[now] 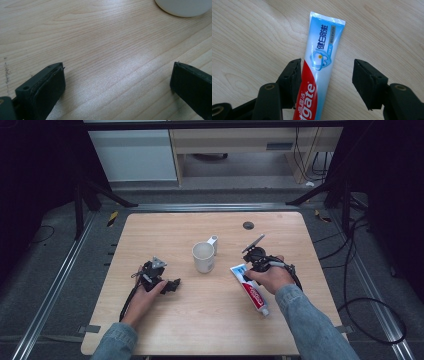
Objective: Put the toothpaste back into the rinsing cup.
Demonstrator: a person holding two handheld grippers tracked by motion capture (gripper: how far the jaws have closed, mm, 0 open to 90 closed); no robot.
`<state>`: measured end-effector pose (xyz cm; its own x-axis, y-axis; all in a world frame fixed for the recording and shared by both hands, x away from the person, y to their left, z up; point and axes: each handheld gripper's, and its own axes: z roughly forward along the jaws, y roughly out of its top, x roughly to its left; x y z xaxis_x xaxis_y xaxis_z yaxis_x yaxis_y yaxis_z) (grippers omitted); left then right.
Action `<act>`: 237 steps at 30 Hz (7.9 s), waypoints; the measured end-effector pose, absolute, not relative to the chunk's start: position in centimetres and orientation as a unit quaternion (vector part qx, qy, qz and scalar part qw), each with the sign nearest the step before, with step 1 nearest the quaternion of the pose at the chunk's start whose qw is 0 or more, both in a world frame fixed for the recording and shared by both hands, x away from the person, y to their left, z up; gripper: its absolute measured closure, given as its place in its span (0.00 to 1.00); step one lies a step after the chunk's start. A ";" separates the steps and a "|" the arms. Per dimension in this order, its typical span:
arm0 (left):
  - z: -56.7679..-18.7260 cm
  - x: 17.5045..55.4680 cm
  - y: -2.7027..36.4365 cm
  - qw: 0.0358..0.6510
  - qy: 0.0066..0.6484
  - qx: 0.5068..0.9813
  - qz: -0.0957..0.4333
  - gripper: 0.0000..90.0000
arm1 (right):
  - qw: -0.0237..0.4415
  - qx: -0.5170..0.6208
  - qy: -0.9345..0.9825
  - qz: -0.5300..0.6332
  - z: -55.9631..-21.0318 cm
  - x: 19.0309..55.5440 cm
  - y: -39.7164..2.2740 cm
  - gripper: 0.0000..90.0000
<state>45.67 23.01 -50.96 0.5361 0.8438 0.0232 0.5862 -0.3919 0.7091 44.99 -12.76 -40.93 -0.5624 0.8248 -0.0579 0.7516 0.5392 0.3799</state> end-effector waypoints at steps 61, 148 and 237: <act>-51.0 45.7 23.0 0.332 0.438 0.813 0.193 0.00 | 0.060 0.491 0.862 0.110 -47.0 48.1 -11.1 0.47; -51.0 45.7 23.1 0.332 0.437 0.813 0.193 0.00 | 0.156 0.444 0.816 0.335 -38.4 47.0 -13.8 0.82; -51.0 45.7 23.0 0.333 0.437 0.813 0.193 0.00 | 0.288 0.409 0.686 0.529 -31.6 47.5 -8.1 0.82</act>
<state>45.75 23.04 -50.98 0.5429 0.8395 0.0231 0.5818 -0.3958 0.7105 47.51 -8.07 -31.58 -0.4994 0.8656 0.0365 0.2558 0.1071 0.9608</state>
